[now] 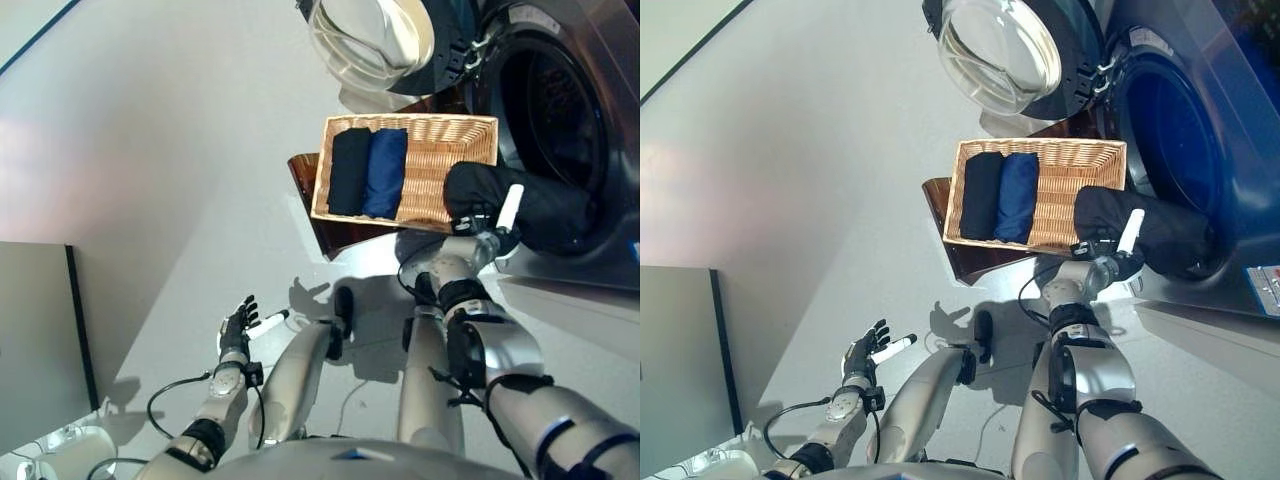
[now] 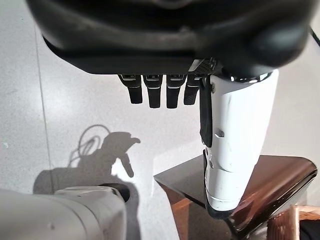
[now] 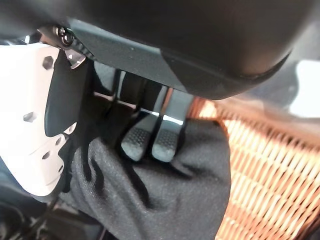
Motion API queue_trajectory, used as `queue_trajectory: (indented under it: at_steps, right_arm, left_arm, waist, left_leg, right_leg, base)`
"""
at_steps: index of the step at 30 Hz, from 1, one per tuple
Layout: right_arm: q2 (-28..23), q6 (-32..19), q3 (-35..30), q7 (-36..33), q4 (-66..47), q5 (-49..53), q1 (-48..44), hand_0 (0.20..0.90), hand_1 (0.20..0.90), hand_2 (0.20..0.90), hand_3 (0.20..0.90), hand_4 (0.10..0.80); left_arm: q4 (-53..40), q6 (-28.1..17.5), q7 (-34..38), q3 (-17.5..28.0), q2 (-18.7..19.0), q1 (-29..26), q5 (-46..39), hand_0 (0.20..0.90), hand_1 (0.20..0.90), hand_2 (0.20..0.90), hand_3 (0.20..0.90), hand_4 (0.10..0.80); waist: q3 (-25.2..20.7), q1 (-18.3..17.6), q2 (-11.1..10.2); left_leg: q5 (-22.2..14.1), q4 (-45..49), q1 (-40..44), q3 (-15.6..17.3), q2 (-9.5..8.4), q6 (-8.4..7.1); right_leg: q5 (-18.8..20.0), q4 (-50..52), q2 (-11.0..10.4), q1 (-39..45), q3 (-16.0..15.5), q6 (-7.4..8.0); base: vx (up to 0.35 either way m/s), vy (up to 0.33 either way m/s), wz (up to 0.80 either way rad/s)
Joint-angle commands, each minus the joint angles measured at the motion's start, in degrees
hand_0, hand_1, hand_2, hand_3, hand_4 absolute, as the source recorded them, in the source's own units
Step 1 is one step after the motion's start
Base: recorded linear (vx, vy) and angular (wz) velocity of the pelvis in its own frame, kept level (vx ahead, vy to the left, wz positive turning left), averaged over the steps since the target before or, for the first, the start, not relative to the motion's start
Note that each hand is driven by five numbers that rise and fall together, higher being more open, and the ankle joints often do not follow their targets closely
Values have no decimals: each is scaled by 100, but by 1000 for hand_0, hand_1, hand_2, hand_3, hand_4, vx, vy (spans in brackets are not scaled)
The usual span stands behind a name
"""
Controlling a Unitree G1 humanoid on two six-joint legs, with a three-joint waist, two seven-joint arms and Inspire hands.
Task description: Pick up the clothes and place them into the washing machine
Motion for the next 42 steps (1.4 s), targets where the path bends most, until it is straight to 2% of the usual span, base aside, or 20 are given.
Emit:
queue_trajectory:
  at_steps: [1, 2, 3, 7, 8, 9, 11, 14, 15, 16, 18, 30, 33, 34, 35, 39, 40, 42]
  right_arm:
    - [-563, -174, 328, 281, -80, -476, -636, 200, 200, 200, 200, 300]
    - [-897, -105, 354, 226, -18, -600, -889, 200, 200, 200, 200, 300]
    - [-913, -99, 355, 225, -4, -600, -905, 200, 200, 200, 200, 300]
    - [-1979, -208, 451, -41, -190, -883, -1681, 200, 200, 200, 200, 300]
    - [-2626, -262, 606, -237, -274, -1122, -2048, 200, 200, 200, 200, 300]
    - [-2651, -255, 630, -260, -256, -1139, -2087, 200, 200, 200, 200, 300]
    - [-3333, -203, 998, -546, -322, -1534, -2562, 200, 200, 200, 200, 300]
    - [-4075, -241, 1468, -811, -927, -1985, -3103, 200, 200, 200, 200, 300]
    - [-4244, -239, 1518, -828, -990, -2024, -3183, 436, 436, 436, 436, 469]
    - [-4307, -204, 1625, -903, -906, -2090, -3263, 900, 900, 900, 900, 800]
    - [-4252, -80, 1747, -816, -815, -2069, -3245, 900, 900, 900, 900, 800]
    - [-3154, 388, 1266, -154, 423, -1698, -2284, 900, 900, 900, 900, 800]
    - [-2825, 473, 1152, -19, 544, -1622, -1943, 900, 900, 900, 900, 800]
    - [-2575, 526, 1032, 106, 563, -1509, -1698, 900, 900, 900, 900, 800]
    - [-2563, 524, 1012, 113, 548, -1504, -1669, 900, 900, 900, 900, 800]
    - [-1895, 695, 860, 316, 804, -1408, -994, 900, 900, 900, 900, 800]
    - [-1511, 723, 781, 422, 794, -1315, -646, 900, 900, 900, 900, 800]
    - [-1379, 779, 812, 480, 809, -1313, -541, 900, 900, 900, 900, 800]
  left_arm:
    - [28, -283, -29, -44, 197, 136, -193, 900, 900, 900, 900, 800]
    - [-8, -293, -70, -31, 222, 188, -221, 900, 900, 900, 900, 800]
    - [-9, -293, -71, -35, 216, 181, -223, 900, 900, 900, 900, 800]
    - [-67, -340, -113, 37, 303, 210, -264, 900, 900, 900, 900, 800]
    - [-89, -350, -140, 40, 372, 283, -224, 900, 900, 900, 900, 800]
    - [-92, -348, -139, 33, 353, 270, -224, 900, 900, 900, 900, 800]
    - [-130, -376, -149, 76, 420, 337, -213, 900, 900, 900, 900, 800]
    - [-221, -400, -144, 202, 498, 457, -232, 900, 900, 900, 900, 800]
    - [-249, -414, -146, 203, 519, 500, -219, 900, 900, 900, 900, 800]
    - [-250, -407, -144, 213, 515, 503, -246, 900, 900, 900, 900, 800]
    - [-185, -383, -137, 196, 488, 468, -239, 900, 900, 900, 900, 800]
    - [58, -366, -233, 108, 256, 283, -351, 900, 900, 900, 900, 800]
    - [222, -338, -236, 137, 229, 215, -315, 900, 900, 900, 900, 800]
    - [302, -324, -228, 150, 218, 183, -280, 900, 900, 900, 900, 800]
    - [309, -328, -227, 149, 231, 187, -276, 900, 900, 900, 900, 800]
    - [495, -271, -232, 213, 227, 101, -165, 900, 900, 900, 900, 800]
    - [561, -272, -216, 238, 216, 92, -103, 900, 900, 900, 900, 800]
    - [584, -258, -227, 269, 232, 79, -81, 900, 900, 900, 900, 800]
  waist:
    - [-358, 105, -55]
    - [-412, 149, -17]
    - [-403, 147, -7]
    - [-502, 249, 99]
    - [-561, 282, 105]
    - [-555, 287, 127]
    - [-603, 307, 162]
    - [-631, 262, 218]
    - [-645, 250, 229]
    - [-659, 243, 233]
    - [-649, 179, 257]
    - [-638, 170, 361]
    - [-600, 173, 301]
    - [-572, 166, 243]
    - [-578, 161, 233]
    - [-571, 165, 23]
    - [-563, 157, -89]
    - [-574, 154, -146]
  left_leg:
    - [-43, -339, 182, -184, -34, -83]
    - [35, -500, 266, -212, -27, -141]
    - [48, -521, 279, -219, -28, -143]
    - [280, -974, 452, -285, -44, -266]
    - [343, -1059, 476, -295, -42, -296]
    - [350, -1071, 477, -298, -41, -297]
    - [402, -1182, 508, -302, -46, -338]
    - [494, -1321, 546, -292, -68, -389]
    - [531, -1376, 565, -292, -67, -405]
    - [551, -1427, 594, -292, -81, -413]
    - [603, -1485, 661, -270, -81, -428]
    - [752, -1615, 754, -233, -64, -429]
    - [749, -1629, 819, -253, -64, -431]
    - [808, -1659, 828, -259, -63, -428]
    - [818, -1667, 833, -266, -63, -429]
    - [819, -1745, 966, -313, -42, -419]
    - [844, -1797, 1025, -340, -34, -423]
    - [900, -1837, 1029, -357, -29, -418]
  right_leg:
    - [-608, -149, 247, 668, -219, -175]
    - [-573, -242, 220, 735, -248, -159]
    - [-565, -256, 218, 748, -254, -159]
    - [-484, -530, 153, 837, -330, -117]
    - [-463, -576, 135, 857, -353, -101]
    - [-459, -582, 136, 856, -356, -101]
    - [-438, -614, 114, 861, -370, -81]
    - [-398, -613, 74, 815, -367, -71]
    - [-410, -622, 53, 824, -374, -62]
    - [-398, -649, 40, 833, -378, -65]
    - [-356, -687, 21, 891, -385, -62]
    - [-98, -1095, -7, 1190, -479, -48]
    - [-97, -1138, -23, 1312, -529, -47]
    - [-20, -1238, -34, 1376, -582, -42]
    - [-6, -1260, -35, 1390, -591, -42]
    - [48, -1451, -69, 1649, -710, -15]
    - [99, -1571, -87, 1777, -769, -8]
    - [168, -1654, -94, 1809, -809, -5]
  base:
    - [88, -34, 2]
    - [88, -35, 3]
    - [49, -33, 9]
    - [33, -13, 11]
    - [19, -24, 22]
    - [13, -30, 26]
    - [13, -2, 15]
    - [2, 22, 5]
    - [4, 45, 3]
    - [18, 32, 3]
    - [11, 7, 7]
    - [-27, 2, -2]
    - [-26, -28, 10]
    - [-48, -36, 11]
    - [-34, -43, 12]
    - [22, -40, 15]
    - [24, -47, 17]
    - [-6, -23, 10]
